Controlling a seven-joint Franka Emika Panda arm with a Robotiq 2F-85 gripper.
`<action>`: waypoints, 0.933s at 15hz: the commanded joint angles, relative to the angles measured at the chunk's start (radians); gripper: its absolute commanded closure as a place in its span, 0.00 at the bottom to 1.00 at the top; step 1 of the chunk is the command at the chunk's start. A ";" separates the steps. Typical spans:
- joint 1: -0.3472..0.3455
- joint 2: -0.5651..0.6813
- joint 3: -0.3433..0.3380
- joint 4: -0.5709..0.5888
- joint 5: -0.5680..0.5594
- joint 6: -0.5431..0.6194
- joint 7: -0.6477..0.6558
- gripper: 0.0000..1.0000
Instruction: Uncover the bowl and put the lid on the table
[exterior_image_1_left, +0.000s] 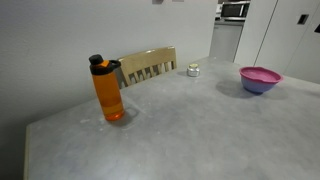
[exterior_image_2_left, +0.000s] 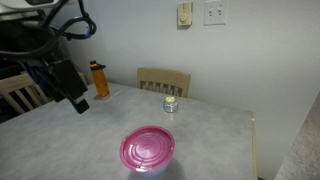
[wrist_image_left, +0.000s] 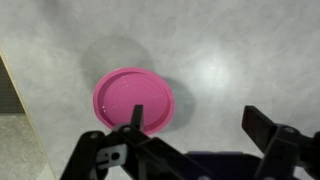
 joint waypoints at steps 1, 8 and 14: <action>0.030 0.125 -0.015 0.022 0.045 0.095 -0.083 0.00; 0.042 0.363 0.001 0.089 0.107 0.258 -0.196 0.00; 0.006 0.514 0.044 0.154 0.128 0.306 -0.193 0.00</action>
